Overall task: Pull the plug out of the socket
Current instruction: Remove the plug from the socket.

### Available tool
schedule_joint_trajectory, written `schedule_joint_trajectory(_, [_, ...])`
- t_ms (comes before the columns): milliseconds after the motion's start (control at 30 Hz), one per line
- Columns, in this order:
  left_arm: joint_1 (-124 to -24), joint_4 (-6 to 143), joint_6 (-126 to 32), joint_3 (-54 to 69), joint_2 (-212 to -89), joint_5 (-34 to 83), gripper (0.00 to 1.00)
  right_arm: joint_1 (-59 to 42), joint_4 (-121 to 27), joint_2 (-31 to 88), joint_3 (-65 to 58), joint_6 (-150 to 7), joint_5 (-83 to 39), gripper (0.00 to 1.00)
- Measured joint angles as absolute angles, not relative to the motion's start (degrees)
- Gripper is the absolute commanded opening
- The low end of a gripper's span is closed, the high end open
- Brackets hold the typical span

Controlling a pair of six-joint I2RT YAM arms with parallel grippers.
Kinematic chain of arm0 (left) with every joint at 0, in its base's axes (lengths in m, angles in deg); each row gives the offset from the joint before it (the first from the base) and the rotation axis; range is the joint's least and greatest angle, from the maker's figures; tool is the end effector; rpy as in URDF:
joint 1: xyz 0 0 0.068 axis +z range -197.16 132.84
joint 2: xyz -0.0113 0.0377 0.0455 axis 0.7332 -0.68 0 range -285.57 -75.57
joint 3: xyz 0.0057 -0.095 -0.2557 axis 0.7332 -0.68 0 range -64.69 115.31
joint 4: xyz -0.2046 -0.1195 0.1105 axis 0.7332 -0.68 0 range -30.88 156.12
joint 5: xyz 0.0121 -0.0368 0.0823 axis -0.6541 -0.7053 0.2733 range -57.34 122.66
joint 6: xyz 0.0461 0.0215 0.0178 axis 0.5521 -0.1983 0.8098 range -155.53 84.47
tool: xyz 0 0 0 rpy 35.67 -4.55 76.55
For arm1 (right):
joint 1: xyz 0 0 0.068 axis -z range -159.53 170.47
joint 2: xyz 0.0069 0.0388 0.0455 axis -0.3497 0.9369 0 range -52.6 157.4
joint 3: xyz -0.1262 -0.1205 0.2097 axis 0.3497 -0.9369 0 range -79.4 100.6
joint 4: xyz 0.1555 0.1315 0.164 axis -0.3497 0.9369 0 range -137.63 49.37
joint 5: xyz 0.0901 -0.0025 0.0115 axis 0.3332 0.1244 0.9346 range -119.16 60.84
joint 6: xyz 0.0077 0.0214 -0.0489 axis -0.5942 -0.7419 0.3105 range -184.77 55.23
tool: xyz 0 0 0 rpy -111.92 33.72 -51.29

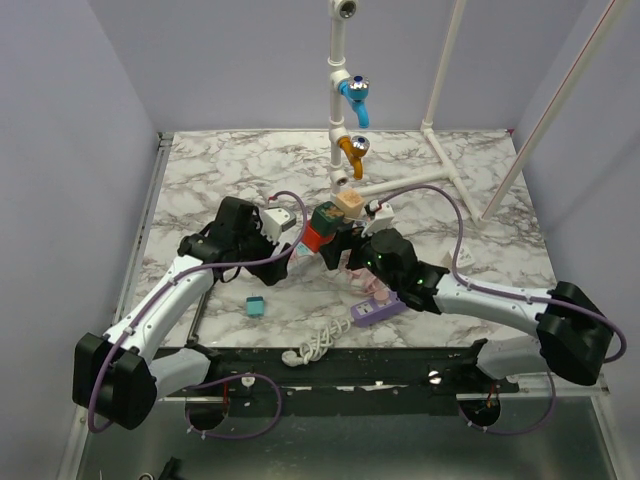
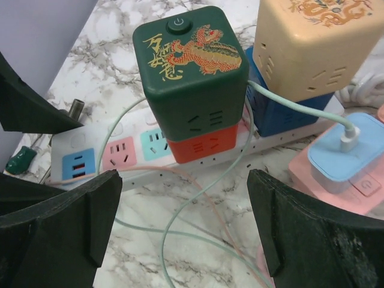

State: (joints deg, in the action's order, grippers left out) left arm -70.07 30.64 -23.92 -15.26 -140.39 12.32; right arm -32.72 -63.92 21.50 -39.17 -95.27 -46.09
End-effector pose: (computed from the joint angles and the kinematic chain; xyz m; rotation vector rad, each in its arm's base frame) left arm 0.2048 -0.1000 0.2620 0.8754 2.2911 -0.5227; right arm 0.1805 0.2241 0.2480 -0.1724 1.9216 0.7241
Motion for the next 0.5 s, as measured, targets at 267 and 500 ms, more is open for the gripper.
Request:
schedule_joint_trajectory(267, [-69.33, 29.55, -24.40, -15.26, -140.10, 11.25, 0.00, -32.72, -76.82, 32.65, -39.32, -94.48, -44.74, 0.94])
schedule_joint_trajectory(500, [-68.85, 28.17, -24.51, -15.26, -138.81, 10.73, 0.00, -32.72, -83.07, 36.83, -39.32, -94.55, -44.32, 0.90])
